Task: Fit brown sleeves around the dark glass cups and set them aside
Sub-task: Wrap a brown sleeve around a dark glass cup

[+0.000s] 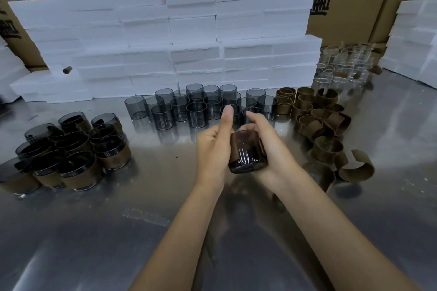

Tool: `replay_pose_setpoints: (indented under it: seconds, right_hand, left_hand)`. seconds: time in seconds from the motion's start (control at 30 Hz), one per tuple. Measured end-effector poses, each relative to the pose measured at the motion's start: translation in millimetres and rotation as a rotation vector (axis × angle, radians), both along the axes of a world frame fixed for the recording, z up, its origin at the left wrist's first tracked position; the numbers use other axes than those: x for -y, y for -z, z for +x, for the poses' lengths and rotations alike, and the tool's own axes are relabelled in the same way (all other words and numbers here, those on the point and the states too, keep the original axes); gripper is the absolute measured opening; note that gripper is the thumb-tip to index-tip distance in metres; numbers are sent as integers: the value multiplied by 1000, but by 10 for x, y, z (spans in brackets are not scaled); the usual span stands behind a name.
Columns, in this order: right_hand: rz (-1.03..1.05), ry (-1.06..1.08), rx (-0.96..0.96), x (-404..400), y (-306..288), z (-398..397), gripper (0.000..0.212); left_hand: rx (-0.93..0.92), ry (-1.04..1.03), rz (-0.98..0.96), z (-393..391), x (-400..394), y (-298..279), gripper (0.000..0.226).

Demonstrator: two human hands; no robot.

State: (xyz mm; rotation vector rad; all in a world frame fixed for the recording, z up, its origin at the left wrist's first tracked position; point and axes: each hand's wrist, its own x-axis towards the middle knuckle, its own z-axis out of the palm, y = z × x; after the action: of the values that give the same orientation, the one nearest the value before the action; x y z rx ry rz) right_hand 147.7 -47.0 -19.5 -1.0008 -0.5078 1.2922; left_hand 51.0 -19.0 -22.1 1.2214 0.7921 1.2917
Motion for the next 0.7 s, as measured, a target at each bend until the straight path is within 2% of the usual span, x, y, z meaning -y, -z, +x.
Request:
replay_pose_setpoints:
  seconds: [0.1,0.2,0.37,0.7]
  right_hand:
    - [-77,-164,-66,34,-19,33,50]
    - [-80,-180,-24,23,-11,73,48]
    - [5,-106,24,11,4,77,29]
    - [53,62,147,-19,28,247,43]
  left_hand:
    - [-69,-33,166,-47,-16,-11,68]
    - [-144,-94,254,-71,-77,-19,55]
    - [-58,-36,120,-69,-96,-26,60]
    - [-108,-42,71,-86,-127,-22,49]
